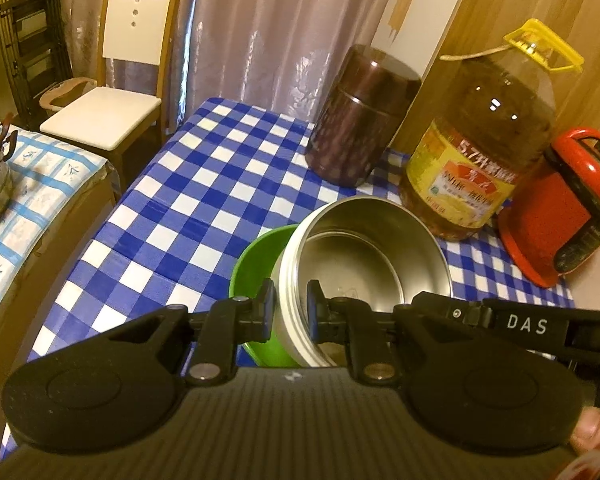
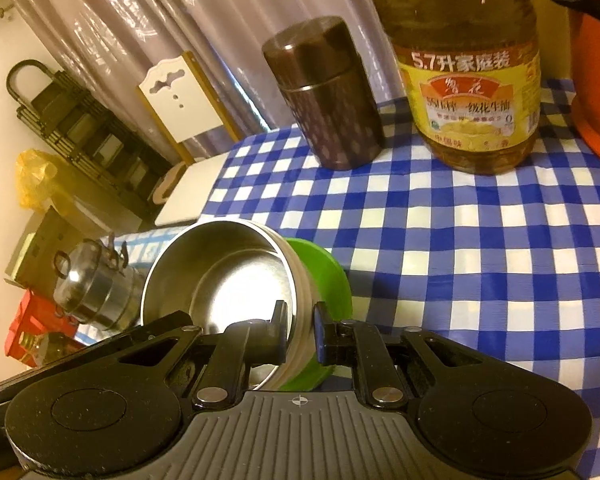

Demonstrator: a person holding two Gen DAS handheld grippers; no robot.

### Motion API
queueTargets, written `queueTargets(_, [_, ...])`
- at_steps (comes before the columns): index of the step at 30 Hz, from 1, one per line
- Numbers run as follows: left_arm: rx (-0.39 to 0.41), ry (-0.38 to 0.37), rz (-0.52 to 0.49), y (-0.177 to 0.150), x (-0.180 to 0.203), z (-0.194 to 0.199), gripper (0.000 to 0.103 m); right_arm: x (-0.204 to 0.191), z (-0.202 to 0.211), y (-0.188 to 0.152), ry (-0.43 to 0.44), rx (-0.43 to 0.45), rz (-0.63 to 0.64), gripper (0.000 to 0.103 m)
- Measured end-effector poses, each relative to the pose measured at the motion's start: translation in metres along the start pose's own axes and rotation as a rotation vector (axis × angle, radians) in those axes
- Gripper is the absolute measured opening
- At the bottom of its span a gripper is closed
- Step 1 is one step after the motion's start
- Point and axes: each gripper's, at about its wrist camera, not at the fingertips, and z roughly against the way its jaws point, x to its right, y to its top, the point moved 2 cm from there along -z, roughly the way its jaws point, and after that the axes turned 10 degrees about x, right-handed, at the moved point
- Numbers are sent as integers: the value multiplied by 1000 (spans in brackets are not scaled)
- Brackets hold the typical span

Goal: Organize plates and bowls
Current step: 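Carry the nested bowls with both tools and lower them into the green bowl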

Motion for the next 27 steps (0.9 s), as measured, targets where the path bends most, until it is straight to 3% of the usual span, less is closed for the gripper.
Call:
queueTargets(14, [-57,11,-32,-17,-12,-33,14,-2,-34,-12,-43,-31,108,13])
queueTargets(27, [-49,17,-40,-17,-15,-41,14,2,-48,-19,-43,-39,148,15])
